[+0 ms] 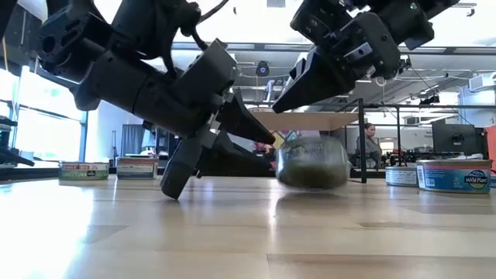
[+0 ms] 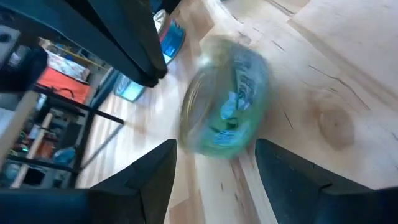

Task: Stack canned seafood by type on shelf
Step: Put the green with blue patterned tuna can on the shelf

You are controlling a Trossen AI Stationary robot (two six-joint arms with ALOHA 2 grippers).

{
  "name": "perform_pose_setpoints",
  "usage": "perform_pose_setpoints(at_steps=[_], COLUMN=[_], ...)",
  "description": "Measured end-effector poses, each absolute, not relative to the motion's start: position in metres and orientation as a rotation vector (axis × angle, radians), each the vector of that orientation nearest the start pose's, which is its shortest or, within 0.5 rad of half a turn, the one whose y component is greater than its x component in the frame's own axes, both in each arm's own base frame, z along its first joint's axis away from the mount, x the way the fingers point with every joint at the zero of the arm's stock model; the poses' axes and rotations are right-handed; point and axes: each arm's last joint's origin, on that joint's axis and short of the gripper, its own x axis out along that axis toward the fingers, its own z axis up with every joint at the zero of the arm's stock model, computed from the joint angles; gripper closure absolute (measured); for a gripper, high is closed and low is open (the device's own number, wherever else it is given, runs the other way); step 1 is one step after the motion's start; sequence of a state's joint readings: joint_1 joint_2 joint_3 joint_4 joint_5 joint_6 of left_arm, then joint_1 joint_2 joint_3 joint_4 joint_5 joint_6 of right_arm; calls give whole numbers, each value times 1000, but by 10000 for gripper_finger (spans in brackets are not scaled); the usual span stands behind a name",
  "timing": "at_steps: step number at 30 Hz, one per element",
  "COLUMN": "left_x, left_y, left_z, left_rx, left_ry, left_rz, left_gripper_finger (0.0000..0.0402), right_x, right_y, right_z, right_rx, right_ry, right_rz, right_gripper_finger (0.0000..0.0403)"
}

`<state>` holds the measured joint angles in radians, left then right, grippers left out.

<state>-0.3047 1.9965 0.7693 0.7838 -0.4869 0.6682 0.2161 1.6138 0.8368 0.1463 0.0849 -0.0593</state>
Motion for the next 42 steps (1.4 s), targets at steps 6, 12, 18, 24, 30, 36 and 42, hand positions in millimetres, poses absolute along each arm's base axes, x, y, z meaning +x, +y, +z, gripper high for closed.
perform_pose_setpoints(at_steps=[6, 12, 18, 24, 30, 36, 42], left_x=[341, 340, 341, 341, 341, 345, 361], left_y=[-92, -93, -93, -94, -93, -85, -68], left_z=[93, 93, 93, 93, 94, 96, 90], left_rx=[798, 775, 748, 731, 702, 549, 418], left_ry=[458, 452, 443, 441, 429, 397, 400], left_rz=[34, 13, -12, -14, -25, 4, 62], left_gripper_finger=[188, 188, 188, 188, 188, 188, 188], right_x=[317, 299, 292, 285, 272, 272, 280], right_y=[69, 81, 103, 103, 83, 56, 52], right_z=[182, 194, 178, 162, 164, 160, 162], right_rx=[-183, -185, -337, -436, -410, -306, -184], right_ry=[633, 684, 760, 890, 1046, 1130, 1083], right_rz=[155, 239, 231, 113, 34, -121, -74], right_gripper_finger=[403, 363, 258, 225, 248, 276, 300])
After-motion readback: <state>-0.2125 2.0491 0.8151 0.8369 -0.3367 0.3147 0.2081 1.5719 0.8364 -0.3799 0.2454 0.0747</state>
